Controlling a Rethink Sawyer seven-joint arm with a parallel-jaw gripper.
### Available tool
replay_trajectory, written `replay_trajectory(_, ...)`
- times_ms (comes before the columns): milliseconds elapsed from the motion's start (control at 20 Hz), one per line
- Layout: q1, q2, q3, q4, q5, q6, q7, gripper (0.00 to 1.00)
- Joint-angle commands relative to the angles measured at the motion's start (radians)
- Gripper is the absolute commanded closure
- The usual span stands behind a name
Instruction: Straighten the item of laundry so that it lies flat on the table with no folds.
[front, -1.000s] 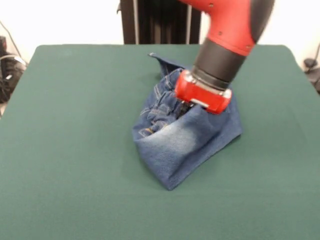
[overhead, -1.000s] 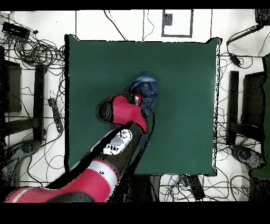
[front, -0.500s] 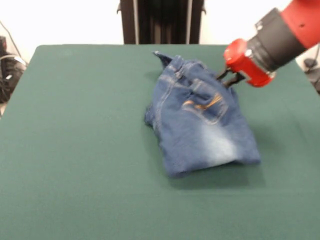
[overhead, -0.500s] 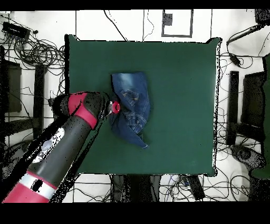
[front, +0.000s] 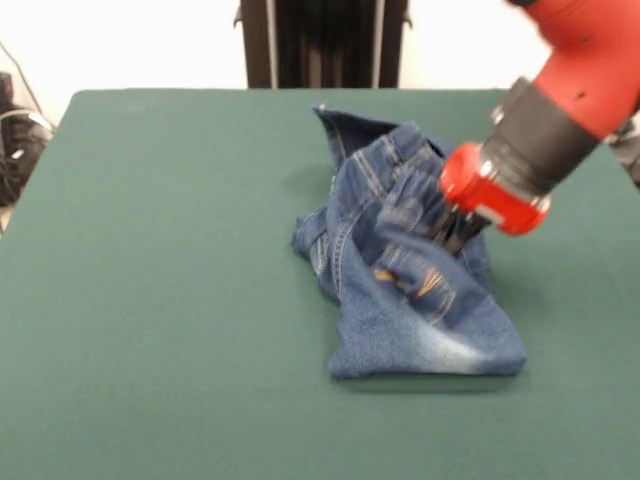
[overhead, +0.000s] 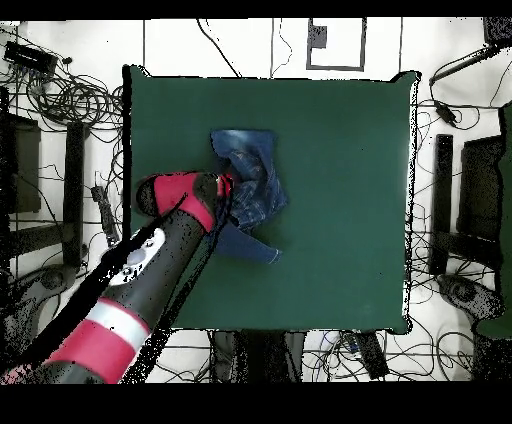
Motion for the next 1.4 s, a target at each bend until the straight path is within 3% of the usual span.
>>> replay_trajectory(50, -0.071, 0.131, 0.271, -0.028, 0.061, -0.152, 0.213, 1.00)
replay_trajectory(250, -0.068, 0.142, 0.273, -0.027, 0.055, -0.180, 0.225, 1.00)
replay_trajectory(400, -0.147, 0.110, 0.374, -0.005, -0.021, -0.241, 0.081, 1.00)
replay_trajectory(600, -0.223, 0.068, 0.453, 0.051, -0.087, -0.321, 0.038, 1.00)
replay_trajectory(1050, -0.282, 0.020, 0.501, 0.133, -0.173, -0.440, 0.144, 1.00)
replay_trajectory(1100, -0.288, 0.017, 0.509, 0.139, -0.176, -0.444, 0.149, 0.00)
replay_trajectory(1400, -0.264, 0.015, 0.480, 0.137, -0.171, -0.420, 0.174, 0.00)
